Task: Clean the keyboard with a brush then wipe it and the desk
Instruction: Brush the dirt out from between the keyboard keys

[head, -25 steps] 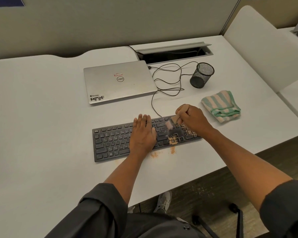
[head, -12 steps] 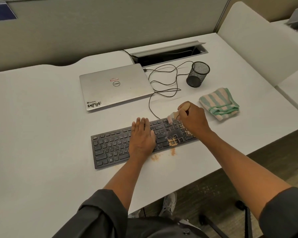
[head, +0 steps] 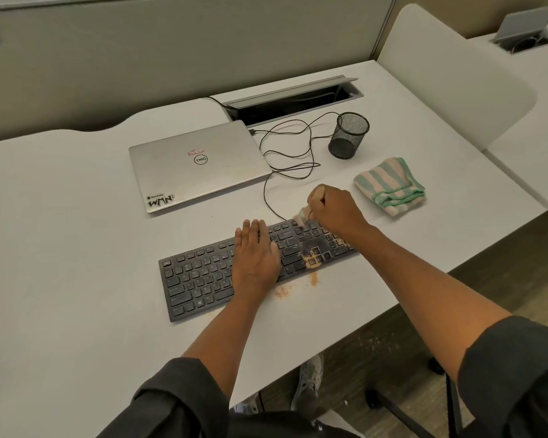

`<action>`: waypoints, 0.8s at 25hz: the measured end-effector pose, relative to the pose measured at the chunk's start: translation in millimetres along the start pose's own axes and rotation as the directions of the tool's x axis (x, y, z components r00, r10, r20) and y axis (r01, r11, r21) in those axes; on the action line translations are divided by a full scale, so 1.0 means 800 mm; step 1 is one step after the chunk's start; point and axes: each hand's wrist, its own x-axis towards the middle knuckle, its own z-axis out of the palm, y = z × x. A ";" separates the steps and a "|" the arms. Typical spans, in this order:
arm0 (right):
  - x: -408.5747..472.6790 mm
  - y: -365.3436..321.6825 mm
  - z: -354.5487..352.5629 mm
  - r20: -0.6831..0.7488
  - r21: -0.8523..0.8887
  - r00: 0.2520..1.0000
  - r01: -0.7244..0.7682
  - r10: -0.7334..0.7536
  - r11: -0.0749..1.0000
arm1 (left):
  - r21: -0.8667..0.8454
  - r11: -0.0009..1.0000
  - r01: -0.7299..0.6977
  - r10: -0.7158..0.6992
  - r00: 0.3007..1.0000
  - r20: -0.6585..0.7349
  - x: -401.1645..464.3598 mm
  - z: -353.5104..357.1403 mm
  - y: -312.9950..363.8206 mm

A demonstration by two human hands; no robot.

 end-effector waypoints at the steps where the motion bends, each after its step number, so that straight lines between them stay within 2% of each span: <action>1: -0.002 0.001 0.000 0.024 -0.056 1.000 -0.013 0.014 0.998 | 0.002 1.000 -0.001 0.001 1.000 -0.003 0.000 0.001 -0.001; 4: 0.000 0.004 -0.002 0.069 -0.219 0.997 -0.018 0.034 0.976 | 0.007 1.000 -0.007 0.007 1.000 -0.013 0.000 0.002 -0.001; 8: 0.001 -0.008 -0.002 -0.036 -0.031 0.999 -0.008 0.007 1.000 | -0.001 1.000 -0.009 0.009 1.000 -0.012 0.001 0.003 -0.001; 12: -0.013 -0.002 0.006 0.027 -0.154 1.000 0.014 -0.010 0.988 | -0.009 1.000 -0.014 0.014 1.000 -0.001 -0.001 0.002 -0.001; 14: -0.028 0.009 0.000 0.008 -0.146 1.000 0.028 -0.027 0.989 | -0.006 1.000 -0.013 0.013 1.000 -0.006 -0.001 0.000 0.000; 18: -0.086 0.028 0.017 -0.124 0.113 0.959 0.267 -0.253 0.957 | -0.016 1.000 -0.005 0.005 1.000 0.012 0.000 0.000 0.001; 20: -0.112 0.051 0.046 -0.106 0.055 0.932 0.352 -0.346 0.934 | -0.016 1.000 -0.002 0.002 1.000 0.007 0.000 -0.001 0.001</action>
